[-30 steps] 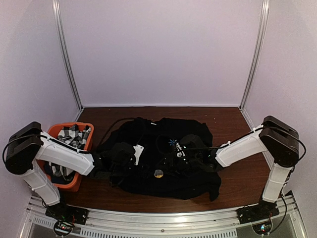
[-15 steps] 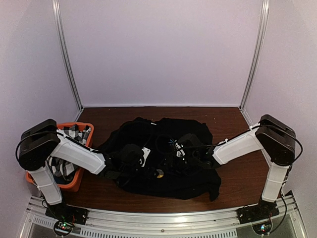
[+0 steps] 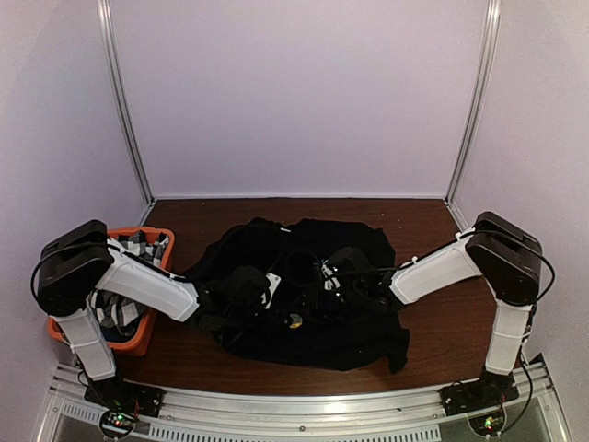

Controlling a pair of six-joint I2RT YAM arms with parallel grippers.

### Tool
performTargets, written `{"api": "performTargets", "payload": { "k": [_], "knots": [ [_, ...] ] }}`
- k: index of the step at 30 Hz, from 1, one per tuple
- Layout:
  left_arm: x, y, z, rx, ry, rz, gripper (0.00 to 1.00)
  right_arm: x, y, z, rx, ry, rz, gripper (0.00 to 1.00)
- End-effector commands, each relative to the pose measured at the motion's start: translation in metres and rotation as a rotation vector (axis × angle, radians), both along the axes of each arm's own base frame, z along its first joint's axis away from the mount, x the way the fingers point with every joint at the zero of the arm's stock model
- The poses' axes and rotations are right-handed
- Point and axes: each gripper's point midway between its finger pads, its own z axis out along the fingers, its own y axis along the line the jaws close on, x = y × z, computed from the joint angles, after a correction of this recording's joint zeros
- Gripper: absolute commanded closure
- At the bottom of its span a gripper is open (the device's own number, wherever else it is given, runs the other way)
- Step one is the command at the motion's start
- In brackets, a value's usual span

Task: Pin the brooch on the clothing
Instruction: Pick up the brooch from the flattened clothing.

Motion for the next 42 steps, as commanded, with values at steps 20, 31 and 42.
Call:
{"api": "performTargets", "payload": {
  "k": [20,31,42],
  "knots": [
    [-0.005,0.022,-0.027,0.161,0.074,0.050,0.58,0.001,-0.006,0.053,0.158,-0.001,-0.082,0.46],
    [0.007,0.024,0.034,0.029,-0.054,0.098,0.52,-0.005,-0.012,0.040,0.139,0.022,-0.094,0.46],
    [-0.009,-0.014,0.005,-0.003,0.063,-0.052,0.67,-0.010,-0.008,0.023,0.167,0.084,-0.103,0.47]
  ]
}}
